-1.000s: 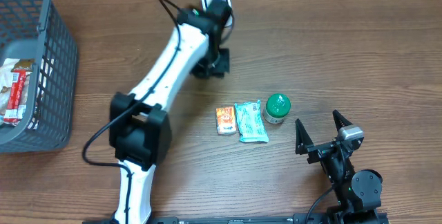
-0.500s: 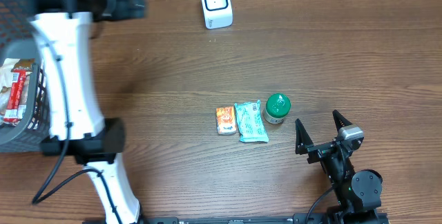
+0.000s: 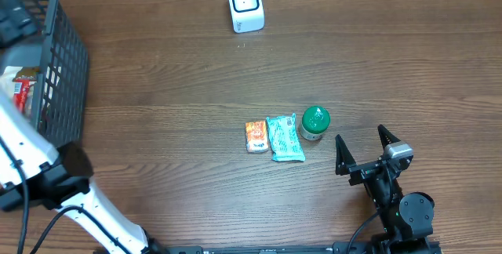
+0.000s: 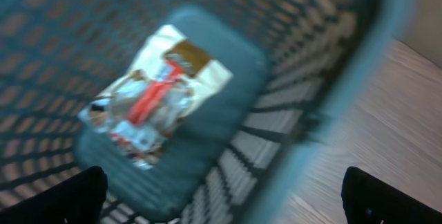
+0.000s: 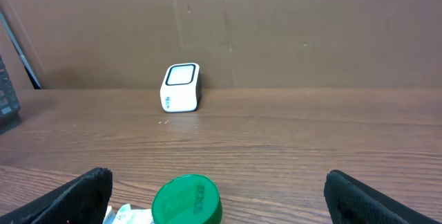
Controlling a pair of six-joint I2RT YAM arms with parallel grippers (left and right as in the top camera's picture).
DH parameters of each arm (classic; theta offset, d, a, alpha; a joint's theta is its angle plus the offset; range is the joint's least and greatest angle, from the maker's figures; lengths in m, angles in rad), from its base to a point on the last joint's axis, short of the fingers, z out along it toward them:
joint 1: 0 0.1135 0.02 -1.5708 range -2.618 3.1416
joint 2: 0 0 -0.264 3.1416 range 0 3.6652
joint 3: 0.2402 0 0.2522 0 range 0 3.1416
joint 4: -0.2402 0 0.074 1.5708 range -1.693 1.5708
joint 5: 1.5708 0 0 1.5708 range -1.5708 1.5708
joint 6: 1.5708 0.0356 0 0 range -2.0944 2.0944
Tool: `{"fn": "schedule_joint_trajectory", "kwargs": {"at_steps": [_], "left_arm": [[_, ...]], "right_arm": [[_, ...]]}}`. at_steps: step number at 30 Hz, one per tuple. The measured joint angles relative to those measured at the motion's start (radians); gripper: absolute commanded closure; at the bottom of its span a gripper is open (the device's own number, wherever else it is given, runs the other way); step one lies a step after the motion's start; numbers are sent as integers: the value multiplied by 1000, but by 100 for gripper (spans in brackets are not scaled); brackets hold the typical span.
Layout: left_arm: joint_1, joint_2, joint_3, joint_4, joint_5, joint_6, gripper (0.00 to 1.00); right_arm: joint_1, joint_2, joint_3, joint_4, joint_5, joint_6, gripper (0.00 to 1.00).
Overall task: Scan the item barcode
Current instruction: 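Move the left gripper back into the grey basket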
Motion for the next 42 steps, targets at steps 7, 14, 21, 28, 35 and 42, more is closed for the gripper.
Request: {"fn": "schedule_joint_trajectory", "kwargs": {"at_steps": [7, 14, 21, 28, 35, 42], "left_arm": [[141, 0, -3, 6, -4, 0, 0], [207, -5, -134, 97, -6, 16, 0], [206, -6, -341, 225, -8, 79, 0], [206, -8, -606, 407, -8, 170, 0], [206, -8, -827, 597, -7, 246, 0], [206, -8, -984, 774, 5, 293, 0]], "right_arm": [[0, 0, 0, -1, 0, 0, 0], [0, 0, 0, 0, 0, 0, 0], [0, 0, 0, 0, 0, 0, 0], [0, 0, 0, -1, 0, 0, 0], [0, 0, 0, -1, 0, 0, 0], [0, 0, 0, 0, 0, -1, 0]]}}
